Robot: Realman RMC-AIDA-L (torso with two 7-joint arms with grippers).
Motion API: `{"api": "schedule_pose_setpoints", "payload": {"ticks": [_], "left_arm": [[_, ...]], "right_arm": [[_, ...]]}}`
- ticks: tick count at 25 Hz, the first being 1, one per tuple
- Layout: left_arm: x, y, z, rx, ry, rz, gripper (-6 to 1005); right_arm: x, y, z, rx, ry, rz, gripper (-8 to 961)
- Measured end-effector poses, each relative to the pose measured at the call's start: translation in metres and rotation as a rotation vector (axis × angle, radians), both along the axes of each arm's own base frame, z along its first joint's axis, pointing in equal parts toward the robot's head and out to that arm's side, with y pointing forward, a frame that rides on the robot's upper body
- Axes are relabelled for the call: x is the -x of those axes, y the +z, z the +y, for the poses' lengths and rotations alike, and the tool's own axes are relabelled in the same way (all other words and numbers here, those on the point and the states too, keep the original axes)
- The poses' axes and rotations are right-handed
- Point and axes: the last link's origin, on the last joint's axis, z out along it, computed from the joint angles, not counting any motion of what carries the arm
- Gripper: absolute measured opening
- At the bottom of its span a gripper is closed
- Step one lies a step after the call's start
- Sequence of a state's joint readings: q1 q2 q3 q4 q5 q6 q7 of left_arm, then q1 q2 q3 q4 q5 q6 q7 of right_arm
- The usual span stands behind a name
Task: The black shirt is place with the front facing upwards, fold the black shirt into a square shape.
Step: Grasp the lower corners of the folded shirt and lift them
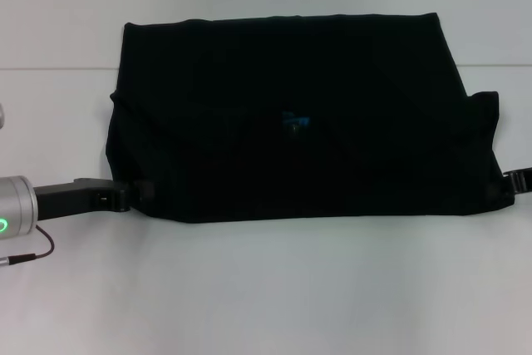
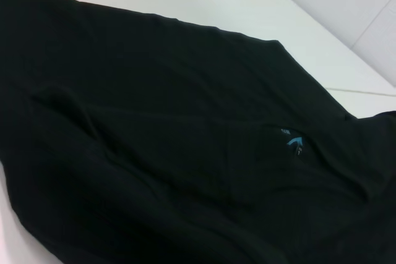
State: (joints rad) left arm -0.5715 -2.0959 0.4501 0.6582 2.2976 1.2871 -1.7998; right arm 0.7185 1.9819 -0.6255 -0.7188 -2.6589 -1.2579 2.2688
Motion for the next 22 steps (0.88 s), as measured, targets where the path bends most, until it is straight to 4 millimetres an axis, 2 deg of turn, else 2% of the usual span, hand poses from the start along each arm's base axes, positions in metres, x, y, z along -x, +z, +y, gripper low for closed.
{"api": "schedule_pose_setpoints", "payload": {"ticks": [7,11,17,22], "left_arm": [[-0.005,0.002,-0.002,0.026,-0.013,-0.026,26],[-0.011,0.006,-0.01,0.086,-0.017,-0.074,26],[-0.011,0.01,-0.03,0.203,0.023,-0.126,27],[-0.006,0.01,-0.05,0.293,0.058,-0.163,27]], "right_arm": [[-0.002,0.01,-0.006,0.02,-0.012,0.029,21],[-0.007,0.016,-0.013,0.045,-0.028,0.039,22],[-0.019,0.024,-0.034,0.126,-0.053,0.048,22],[-0.027,0.025,-0.058,0.225,-0.073,0.077,23]]}}
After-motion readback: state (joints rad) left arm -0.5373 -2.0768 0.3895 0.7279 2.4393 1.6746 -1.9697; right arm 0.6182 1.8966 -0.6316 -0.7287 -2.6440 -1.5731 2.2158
